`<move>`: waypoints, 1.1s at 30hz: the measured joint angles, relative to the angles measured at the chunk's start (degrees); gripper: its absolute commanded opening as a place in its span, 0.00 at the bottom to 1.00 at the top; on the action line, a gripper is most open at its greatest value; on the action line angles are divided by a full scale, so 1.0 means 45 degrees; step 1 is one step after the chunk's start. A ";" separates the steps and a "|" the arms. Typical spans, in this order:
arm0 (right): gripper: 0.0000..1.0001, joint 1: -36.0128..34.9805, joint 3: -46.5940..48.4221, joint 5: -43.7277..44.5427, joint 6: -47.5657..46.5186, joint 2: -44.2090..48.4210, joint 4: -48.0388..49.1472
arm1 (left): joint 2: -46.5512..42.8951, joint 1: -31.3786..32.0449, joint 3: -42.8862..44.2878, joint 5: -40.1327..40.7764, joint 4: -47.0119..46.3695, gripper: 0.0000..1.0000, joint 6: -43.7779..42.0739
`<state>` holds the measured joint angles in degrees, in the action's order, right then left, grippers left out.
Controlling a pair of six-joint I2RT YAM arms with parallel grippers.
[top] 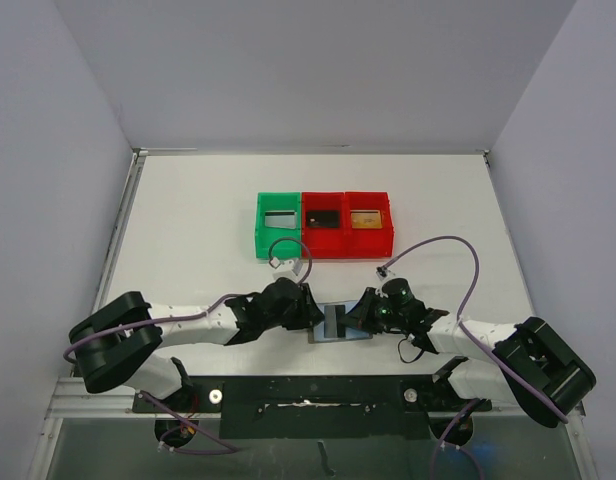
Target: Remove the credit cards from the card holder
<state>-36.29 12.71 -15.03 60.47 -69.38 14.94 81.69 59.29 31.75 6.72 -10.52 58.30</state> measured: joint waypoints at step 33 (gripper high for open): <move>0.00 0.0063 -0.0102 0.0112 -0.0010 0.0301 -0.0102 | 0.1409 0.0010 0.0345 -0.0345 -0.0617 0.12 0.0209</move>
<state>-36.01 12.25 -14.52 60.42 -68.03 14.48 88.03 59.33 33.30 5.17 -13.30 59.24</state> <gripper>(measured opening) 0.027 0.198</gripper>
